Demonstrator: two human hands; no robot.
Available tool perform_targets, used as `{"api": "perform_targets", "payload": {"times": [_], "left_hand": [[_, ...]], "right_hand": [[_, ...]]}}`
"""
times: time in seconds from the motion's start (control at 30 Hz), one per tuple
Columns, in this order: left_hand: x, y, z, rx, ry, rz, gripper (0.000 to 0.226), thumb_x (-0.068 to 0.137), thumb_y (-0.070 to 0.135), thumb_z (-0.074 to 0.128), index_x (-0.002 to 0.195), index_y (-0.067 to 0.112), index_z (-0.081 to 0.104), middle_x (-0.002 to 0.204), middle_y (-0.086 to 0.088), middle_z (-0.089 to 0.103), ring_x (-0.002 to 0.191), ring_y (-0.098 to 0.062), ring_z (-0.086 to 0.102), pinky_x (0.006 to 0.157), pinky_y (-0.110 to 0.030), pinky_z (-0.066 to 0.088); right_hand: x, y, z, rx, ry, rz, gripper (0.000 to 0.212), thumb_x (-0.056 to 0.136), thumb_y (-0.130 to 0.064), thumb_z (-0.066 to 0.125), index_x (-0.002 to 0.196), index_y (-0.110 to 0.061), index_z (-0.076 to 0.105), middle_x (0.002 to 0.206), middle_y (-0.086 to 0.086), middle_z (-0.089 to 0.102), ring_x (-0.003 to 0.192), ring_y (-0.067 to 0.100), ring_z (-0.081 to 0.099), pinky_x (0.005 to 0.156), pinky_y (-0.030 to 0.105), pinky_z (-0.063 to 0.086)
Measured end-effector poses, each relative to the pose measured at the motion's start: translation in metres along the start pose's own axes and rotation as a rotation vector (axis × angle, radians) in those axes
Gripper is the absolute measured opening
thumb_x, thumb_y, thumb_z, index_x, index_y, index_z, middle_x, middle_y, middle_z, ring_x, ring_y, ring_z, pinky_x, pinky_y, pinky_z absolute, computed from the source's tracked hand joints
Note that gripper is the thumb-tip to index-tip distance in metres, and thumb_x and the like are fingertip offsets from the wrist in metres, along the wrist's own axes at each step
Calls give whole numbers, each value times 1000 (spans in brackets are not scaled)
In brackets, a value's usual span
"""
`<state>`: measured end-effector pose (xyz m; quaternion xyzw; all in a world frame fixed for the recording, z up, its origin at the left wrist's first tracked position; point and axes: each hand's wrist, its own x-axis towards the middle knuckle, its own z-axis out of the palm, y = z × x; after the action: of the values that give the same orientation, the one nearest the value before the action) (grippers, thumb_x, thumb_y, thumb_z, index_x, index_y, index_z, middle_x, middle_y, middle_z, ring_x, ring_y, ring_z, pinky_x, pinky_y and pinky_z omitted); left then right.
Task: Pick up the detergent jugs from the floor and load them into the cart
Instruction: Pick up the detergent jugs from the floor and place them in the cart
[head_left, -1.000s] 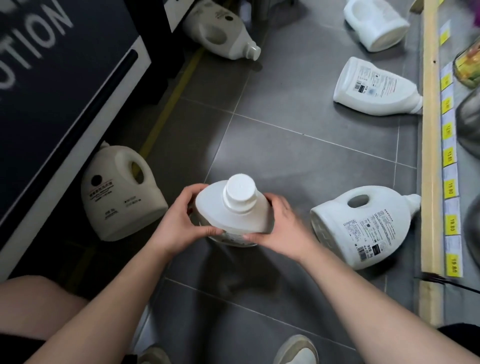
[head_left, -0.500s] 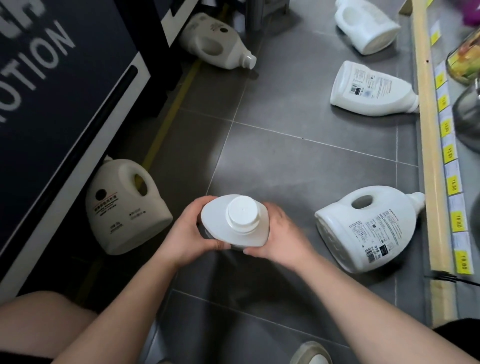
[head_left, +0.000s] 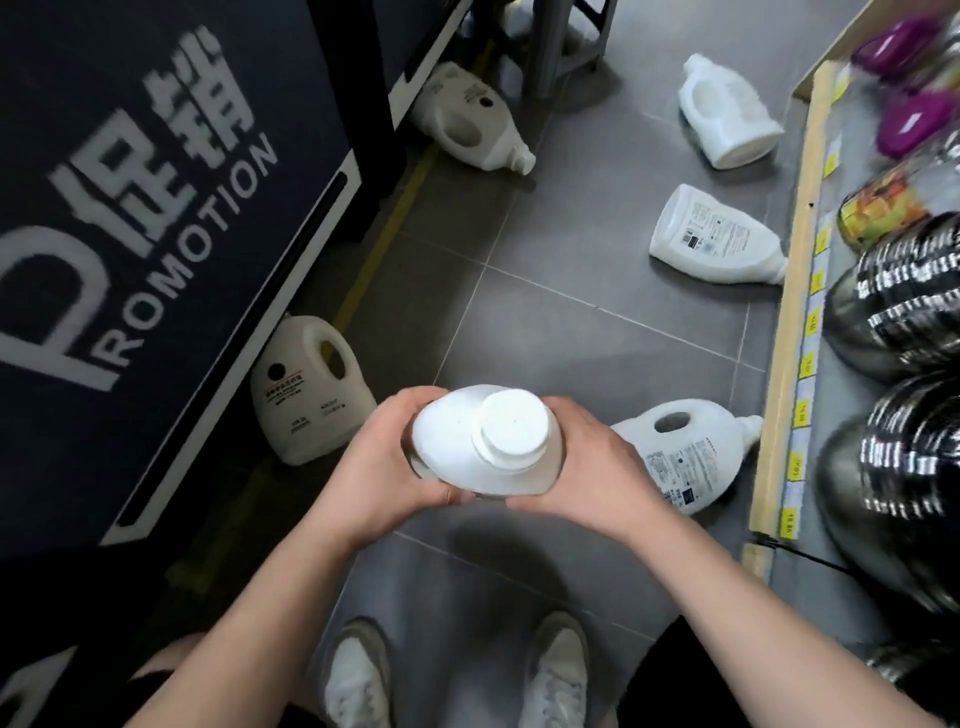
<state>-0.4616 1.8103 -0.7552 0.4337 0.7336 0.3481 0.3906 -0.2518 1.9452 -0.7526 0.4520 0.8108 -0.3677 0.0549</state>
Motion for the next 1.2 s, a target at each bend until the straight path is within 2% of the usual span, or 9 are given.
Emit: {"api": "perform_targets", "payload": {"times": [0.13, 0.27, 0.4, 0.53, 0.67, 0.77, 0.9, 1.03, 1.2], "left_hand": [[-44, 92, -60, -4, 54, 47, 89, 54, 41, 101, 131, 45, 56, 130, 25, 61, 127, -6, 57, 106, -39, 53], [-85, 207, -136, 31, 78, 107, 87, 55, 34, 104, 129, 44, 59, 128, 31, 58, 123, 5, 56, 100, -16, 48], [-133, 317, -202, 0, 94, 144, 87, 54, 38, 103, 130, 38, 61, 129, 23, 62, 124, 1, 59, 99, -19, 48], [-178, 397, -251, 30, 161, 218, 85, 52, 42, 101, 125, 46, 58, 128, 26, 62, 121, 6, 58, 94, -8, 46], [-216, 439, -282, 70, 226, 280, 92, 53, 43, 103, 132, 46, 57, 137, 21, 61, 131, -4, 56, 103, -24, 46], [-237, 454, -291, 20, 262, 334, 94, 51, 48, 98, 136, 38, 58, 139, 13, 63, 133, -14, 58, 107, -34, 48], [-257, 456, -300, -24, 297, 366, 95, 50, 41, 100, 136, 33, 60, 137, 12, 65, 132, -14, 60, 108, -30, 49], [-276, 455, -307, -77, 317, 359, 92, 50, 26, 101, 133, 29, 61, 130, 18, 66, 125, -2, 61, 98, -10, 47], [-297, 450, -320, -86, 379, 366, 97, 48, 23, 107, 133, 29, 61, 130, 15, 68, 122, -2, 63, 95, -9, 46]], "right_hand": [[-53, -76, -83, -16, -12, -35, 97, 51, -55, 95, 132, -46, 42, 130, -21, 61, 120, 17, 61, 98, 36, 50], [-111, -156, -173, 36, 18, -73, 98, 51, -52, 97, 135, -42, 46, 129, -21, 63, 122, 14, 59, 98, 35, 50], [-171, -231, -253, 90, 75, -139, 99, 49, -53, 97, 134, -43, 47, 129, -22, 61, 123, 11, 58, 100, 37, 50], [-223, -289, -319, 132, 144, -233, 97, 47, -52, 97, 130, -48, 46, 122, -26, 63, 116, 3, 58, 96, 32, 50], [-262, -325, -356, 167, 187, -351, 92, 49, -44, 101, 116, -69, 44, 113, -48, 55, 106, -23, 51, 83, 1, 38], [-283, -344, -368, 182, 201, -409, 98, 49, -41, 103, 107, -82, 36, 108, -58, 49, 103, -34, 45, 79, -6, 34], [-299, -359, -370, 205, 198, -460, 93, 47, -43, 102, 111, -76, 43, 114, -45, 59, 108, -23, 53, 83, 4, 41], [-310, -374, -371, 204, 189, -489, 92, 47, -41, 103, 121, -59, 51, 117, -30, 66, 112, -11, 59, 89, 17, 46], [-313, -399, -368, 191, 179, -582, 92, 46, -42, 104, 124, -53, 56, 123, -23, 67, 117, 1, 62, 99, 30, 50]]}}
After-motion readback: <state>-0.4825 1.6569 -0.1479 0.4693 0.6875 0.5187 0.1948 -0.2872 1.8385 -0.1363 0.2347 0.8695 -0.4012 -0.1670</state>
